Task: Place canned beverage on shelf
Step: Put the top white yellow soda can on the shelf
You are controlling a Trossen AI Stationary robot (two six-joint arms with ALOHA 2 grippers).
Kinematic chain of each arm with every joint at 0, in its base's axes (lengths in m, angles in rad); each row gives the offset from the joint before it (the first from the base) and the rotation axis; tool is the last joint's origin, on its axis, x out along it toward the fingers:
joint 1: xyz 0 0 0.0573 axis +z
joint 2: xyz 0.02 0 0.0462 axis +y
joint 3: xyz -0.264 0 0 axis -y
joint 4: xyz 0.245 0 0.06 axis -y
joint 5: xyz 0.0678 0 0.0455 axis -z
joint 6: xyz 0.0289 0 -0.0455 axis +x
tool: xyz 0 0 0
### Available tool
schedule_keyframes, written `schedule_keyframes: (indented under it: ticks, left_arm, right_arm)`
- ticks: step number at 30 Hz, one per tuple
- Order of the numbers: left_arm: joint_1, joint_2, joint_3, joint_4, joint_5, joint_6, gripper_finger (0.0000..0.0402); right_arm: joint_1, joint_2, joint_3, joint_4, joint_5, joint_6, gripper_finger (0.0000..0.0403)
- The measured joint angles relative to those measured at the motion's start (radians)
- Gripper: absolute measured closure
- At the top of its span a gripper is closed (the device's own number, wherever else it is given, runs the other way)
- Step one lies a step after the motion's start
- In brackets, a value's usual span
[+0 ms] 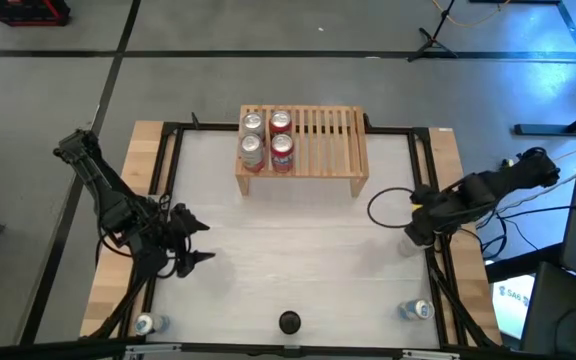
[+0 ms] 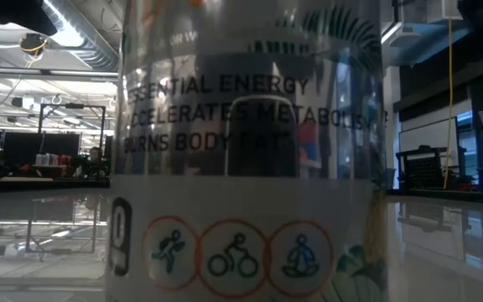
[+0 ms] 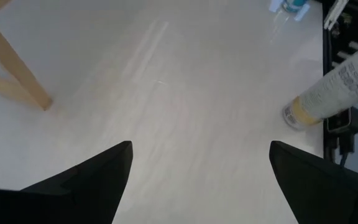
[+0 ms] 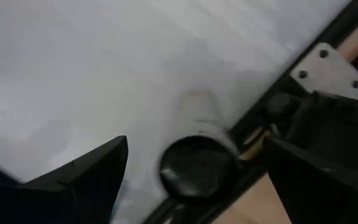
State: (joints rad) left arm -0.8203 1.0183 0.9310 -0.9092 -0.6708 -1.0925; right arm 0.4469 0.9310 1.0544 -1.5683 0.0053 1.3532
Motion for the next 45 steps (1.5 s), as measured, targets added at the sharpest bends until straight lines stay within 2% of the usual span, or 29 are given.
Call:
schedule_keyframes:
  ticks: [5, 14, 18, 27, 31, 37, 41, 45]
  left_arm:
    - [0.004, 0.0, 0.0, 0.018, 0.0, -0.006, 0.0033]
    - [0.004, 0.0, 0.0, 0.029, 0.0, -0.006, 0.0033]
    - [0.004, 0.0, 0.0, 0.032, 0.0, -0.006, 0.0033]
    - [0.004, 0.0, 0.0, 0.032, 0.0, -0.004, 0.0033]
    - [0.004, 0.0, 0.0, 0.032, 0.0, 0.003, 0.0033]
    - [0.004, 0.0, 0.0, 0.032, 0.0, 0.003, 0.0033]
    - [0.004, 0.0, 0.0, 0.052, 0.001, 0.003, 0.0033]
    - [0.004, 0.0, 0.0, 0.051, 0.023, 0.004, 0.0033]
  right_arm:
    - [-0.001, 0.002, -0.078, 0.005, -0.017, -0.03, 0.0042]
    - [0.0, 0.008, -0.083, 0.024, -0.095, -0.081, 0.0042]
    - [0.004, 0.062, -0.083, 0.036, -0.107, -0.075, 0.0042]
    - [0.105, 0.16, -0.084, -0.003, -0.139, -0.019, 0.0044]
    - [0.131, 0.168, -0.084, 0.001, -0.109, 0.002, 0.0075]
    - [0.13, 0.17, -0.079, 0.003, -0.092, -0.004, 0.0183]
    - [0.129, 0.175, 0.0, 0.02, -0.059, -0.053, 0.0183]
    - [0.129, 0.196, 0.152, 0.077, 0.038, -0.099, 0.0183]
